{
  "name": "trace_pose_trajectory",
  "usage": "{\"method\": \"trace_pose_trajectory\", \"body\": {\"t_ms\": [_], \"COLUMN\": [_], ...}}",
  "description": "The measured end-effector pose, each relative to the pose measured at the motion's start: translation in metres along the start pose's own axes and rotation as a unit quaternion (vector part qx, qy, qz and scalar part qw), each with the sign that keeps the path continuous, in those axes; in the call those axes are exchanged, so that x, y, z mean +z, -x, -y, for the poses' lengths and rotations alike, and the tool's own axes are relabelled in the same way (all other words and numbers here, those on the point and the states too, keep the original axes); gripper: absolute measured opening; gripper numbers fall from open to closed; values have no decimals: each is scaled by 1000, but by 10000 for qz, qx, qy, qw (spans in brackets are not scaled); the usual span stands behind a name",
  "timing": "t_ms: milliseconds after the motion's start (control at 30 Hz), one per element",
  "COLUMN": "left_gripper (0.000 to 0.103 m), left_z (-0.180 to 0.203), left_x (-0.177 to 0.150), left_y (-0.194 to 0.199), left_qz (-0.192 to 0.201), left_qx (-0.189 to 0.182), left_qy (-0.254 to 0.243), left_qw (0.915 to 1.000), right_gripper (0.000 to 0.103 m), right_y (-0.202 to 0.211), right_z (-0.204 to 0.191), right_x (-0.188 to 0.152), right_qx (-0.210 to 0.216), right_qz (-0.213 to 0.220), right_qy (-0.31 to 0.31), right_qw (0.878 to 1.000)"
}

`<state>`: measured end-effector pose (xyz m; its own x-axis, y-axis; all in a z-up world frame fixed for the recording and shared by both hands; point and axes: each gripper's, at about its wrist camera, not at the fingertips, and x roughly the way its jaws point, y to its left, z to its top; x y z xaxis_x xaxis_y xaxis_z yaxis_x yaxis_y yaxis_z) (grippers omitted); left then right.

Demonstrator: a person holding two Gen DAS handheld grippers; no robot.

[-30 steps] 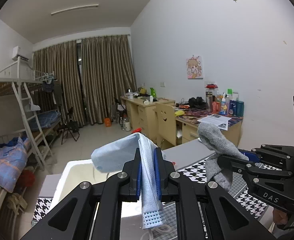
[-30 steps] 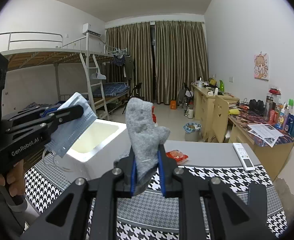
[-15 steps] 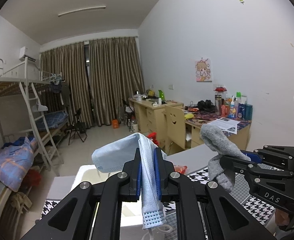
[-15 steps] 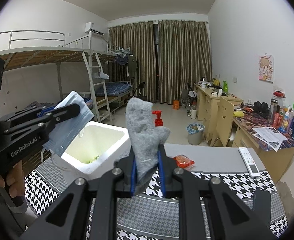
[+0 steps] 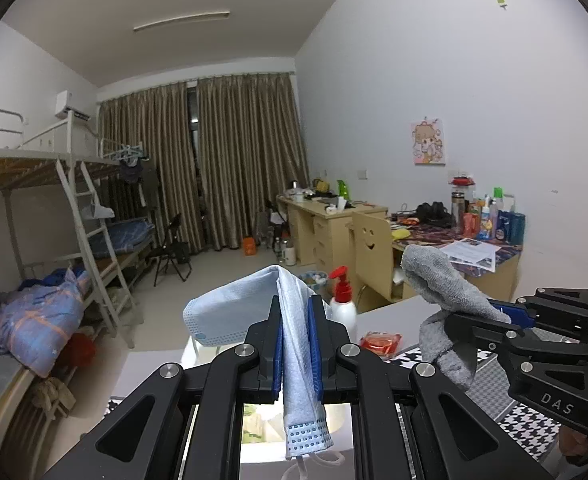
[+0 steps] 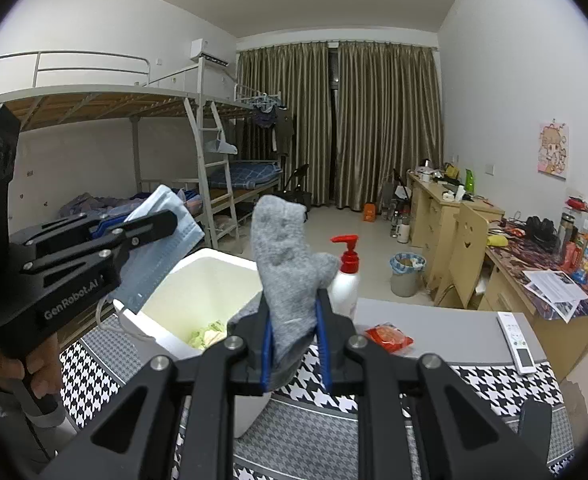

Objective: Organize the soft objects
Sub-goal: 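Carry the mask and sock with both grippers over the white foam box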

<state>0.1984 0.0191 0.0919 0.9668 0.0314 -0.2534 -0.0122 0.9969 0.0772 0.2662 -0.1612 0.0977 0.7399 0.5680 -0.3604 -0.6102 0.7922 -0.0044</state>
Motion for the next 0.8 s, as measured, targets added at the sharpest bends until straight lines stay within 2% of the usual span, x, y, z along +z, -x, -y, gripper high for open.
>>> {"method": "trace_pose_trajectory", "body": {"t_ms": [167,800], "left_gripper": [12,12], "left_z": [-8,-18], "left_x": [-1,-2], "left_y": [-2,-18], "left_qz": [6,-186], "left_qx": [229,440], "left_qy": [70,228], "left_qw": [9997,9986], "right_gripper": [22,22], "right_y": [-10,-40], "right_z": [-8,-34], "right_x": [6,16], "right_qx": [111,404], "right_qz": [-78,-284], "right_qy": [54,314], "right_qw": [9999,9983]}}
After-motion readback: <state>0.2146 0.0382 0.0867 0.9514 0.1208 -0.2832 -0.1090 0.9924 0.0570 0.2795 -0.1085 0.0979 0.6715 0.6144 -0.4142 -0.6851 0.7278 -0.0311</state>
